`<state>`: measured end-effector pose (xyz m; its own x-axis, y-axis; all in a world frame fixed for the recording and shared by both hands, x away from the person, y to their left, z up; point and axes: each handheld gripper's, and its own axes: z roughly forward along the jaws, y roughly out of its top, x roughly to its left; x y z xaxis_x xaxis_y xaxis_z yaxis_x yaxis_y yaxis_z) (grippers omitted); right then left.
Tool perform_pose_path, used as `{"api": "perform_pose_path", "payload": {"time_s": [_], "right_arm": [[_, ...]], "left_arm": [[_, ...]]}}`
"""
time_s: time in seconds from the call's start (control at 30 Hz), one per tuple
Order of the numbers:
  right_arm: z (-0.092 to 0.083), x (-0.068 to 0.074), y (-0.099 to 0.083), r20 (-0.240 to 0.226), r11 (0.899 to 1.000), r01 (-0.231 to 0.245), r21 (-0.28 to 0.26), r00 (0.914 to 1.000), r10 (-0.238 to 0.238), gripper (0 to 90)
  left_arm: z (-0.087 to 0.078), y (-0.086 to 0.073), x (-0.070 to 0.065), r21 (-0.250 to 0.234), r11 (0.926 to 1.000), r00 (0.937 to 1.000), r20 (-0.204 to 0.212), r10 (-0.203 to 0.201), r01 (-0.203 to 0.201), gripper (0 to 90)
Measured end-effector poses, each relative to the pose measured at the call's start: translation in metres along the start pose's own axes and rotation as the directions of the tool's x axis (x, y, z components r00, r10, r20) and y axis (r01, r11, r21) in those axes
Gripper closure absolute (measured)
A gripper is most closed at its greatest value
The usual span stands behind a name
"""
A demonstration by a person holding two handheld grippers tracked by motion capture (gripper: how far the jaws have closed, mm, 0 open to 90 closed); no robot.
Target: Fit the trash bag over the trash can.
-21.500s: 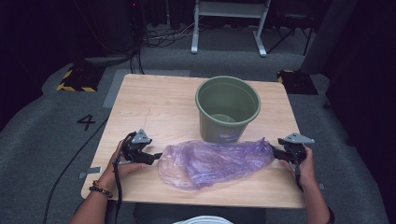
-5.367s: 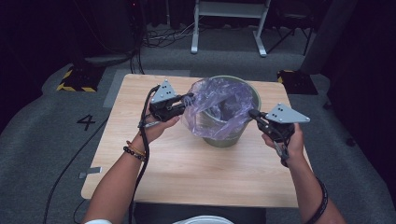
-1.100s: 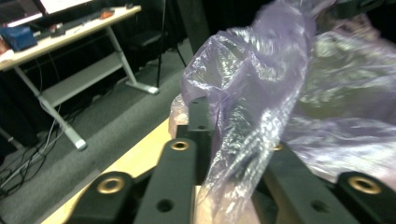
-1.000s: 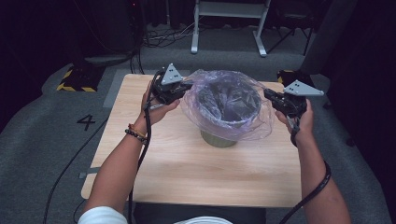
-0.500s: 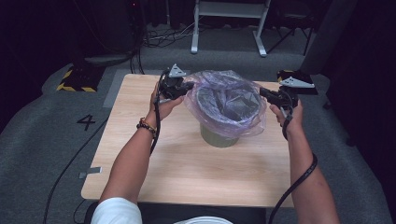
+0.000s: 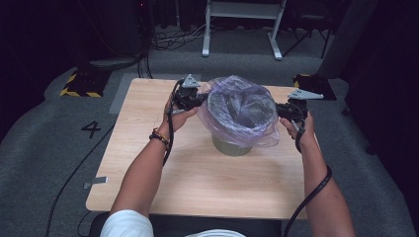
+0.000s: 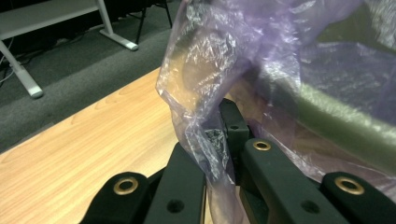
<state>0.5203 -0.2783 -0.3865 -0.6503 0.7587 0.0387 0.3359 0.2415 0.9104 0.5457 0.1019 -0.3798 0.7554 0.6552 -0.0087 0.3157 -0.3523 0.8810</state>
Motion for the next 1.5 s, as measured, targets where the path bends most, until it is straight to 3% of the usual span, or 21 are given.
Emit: {"api": "perform_pose_path", "payload": {"time_s": [0.1, 0.4, 0.5, 0.63, 0.87, 0.93, 1.0, 1.03, 1.07, 1.1, 1.13, 1.17, 1.2, 1.23, 1.33, 1.4, 1.5], "right_arm": [[-0.001, 0.001, -0.003, -0.004, 1.0, 0.0, 0.0, 1.0, 0.0, 90.0], [0.003, 0.003, -0.018, -0.005, 1.0, 0.006, 0.028, 1.0, -0.006, 90.0], [0.005, 0.001, -0.022, 0.014, 1.0, -0.003, 0.029, 0.9999, 0.002, 90.0], [0.008, -0.002, -0.026, 0.04, 0.999, -0.024, 0.03, 0.9989, 0.022, 90.0], [0.012, -0.004, -0.033, 0.035, 0.999, -0.042, 0.024, 0.9986, 0.041, 90.0], [0.011, -0.004, -0.034, 0.049, 0.999, -0.039, 0.029, 0.9981, 0.037, 90.0], [0.013, -0.004, -0.034, 0.086, 0.999, -0.019, 0.045, 0.9962, 0.015, 90.0], [0.014, -0.004, -0.034, 0.112, 0.998, -0.008, 0.058, 0.9937, 0.001, 90.0], [0.014, -0.004, -0.034, 0.112, 0.998, -0.008, 0.058, 0.9937, 0.001, 90.0], [0.015, -0.005, -0.035, 0.127, 0.998, -0.006, 0.056, 0.9919, -0.001, 90.0], [0.012, -0.007, -0.034, 0.147, 0.999, -0.022, 0.028, 0.9889, 0.018, 90.0], [0.012, -0.007, -0.034, 0.147, 0.999, -0.022, 0.028, 0.9889, 0.018, 90.0], [0.01, -0.009, -0.033, 0.156, 1.0, -0.029, 0.006, 0.9875, 0.027, 90.0], [0.004, -0.012, -0.028, 0.175, 0.999, -0.039, -0.032, 0.9835, 0.044, 90.0], [-0.002, -0.014, -0.021, 0.181, 0.997, -0.043, -0.06, 0.982, 0.053, 90.0], [-0.004, -0.015, -0.016, 0.189, 0.997, -0.038, -0.064, 0.9808, 0.05, 90.0], [0.002, -0.014, -0.009, 0.196, 0.998, -0.035, -0.051, 0.9795, 0.044, 90.0]], "left_arm": [[0.001, -0.004, 0.002, 0.01, 0.9998, 0.9997, 0.019, -0.017, 0.017, 89.4], [0.011, -0.023, 0.005, 0.062, 0.997, 0.9988, 0.016, -0.047, 0.046, 89.3], [0.016, -0.028, 0.006, 0.073, 0.9954, 0.9979, 0.013, -0.064, 0.063, 89.2], [0.024, -0.033, 0.004, 0.103, 0.9933, 0.9985, 0.012, -0.054, 0.053, 89.2], [0.026, -0.035, 0.003, 0.122, 0.9911, 0.9984, 0.01, -0.055, 0.053, 89.4], [0.027, -0.035, 0.003, 0.132, 0.9903, 0.999, -0.001, -0.045, 0.045, 89.4], [0.03, -0.035, 0.004, 0.148, 0.9877, 0.9963, -0.077, -0.038, 0.049, 80.8], [0.029, -0.034, 0.005, 0.132, 0.9899, 0.9941, -0.101, -0.039, 0.052, 68.6], [0.029, -0.034, 0.005, 0.132, 0.9899, 0.9941, -0.101, -0.039, 0.052, 65.0], [0.025, -0.033, 0.008, 0.093, 0.9936, 0.993, -0.106, -0.053, 0.063, 65.0], [0.015, -0.028, 0.013, 0.005, 0.9955, 0.989, -0.115, -0.093, 0.094, 53.5], [0.015, -0.028, 0.013, 0.005, 0.9955, 0.989, -0.115, -0.093, 0.094, 52.1], [0.009, -0.024, 0.015, -0.03, 0.9948, 0.9862, -0.132, -0.1, 0.097, 52.1], [-0.002, -0.017, 0.017, -0.088, 0.994, 0.9865, -0.145, -0.077, 0.065, 49.7], [-0.01, -0.01, 0.019, -0.126, 0.9902, 0.9865, -0.144, -0.078, 0.06, 46.6], [-0.015, -0.004, 0.019, -0.155, 0.9863, 0.9873, -0.138, -0.078, 0.056, 48.4], [-0.008, 0.003, 0.017, -0.106, 0.9941, 0.9879, -0.15, -0.04, 0.024, 68.1]]}}
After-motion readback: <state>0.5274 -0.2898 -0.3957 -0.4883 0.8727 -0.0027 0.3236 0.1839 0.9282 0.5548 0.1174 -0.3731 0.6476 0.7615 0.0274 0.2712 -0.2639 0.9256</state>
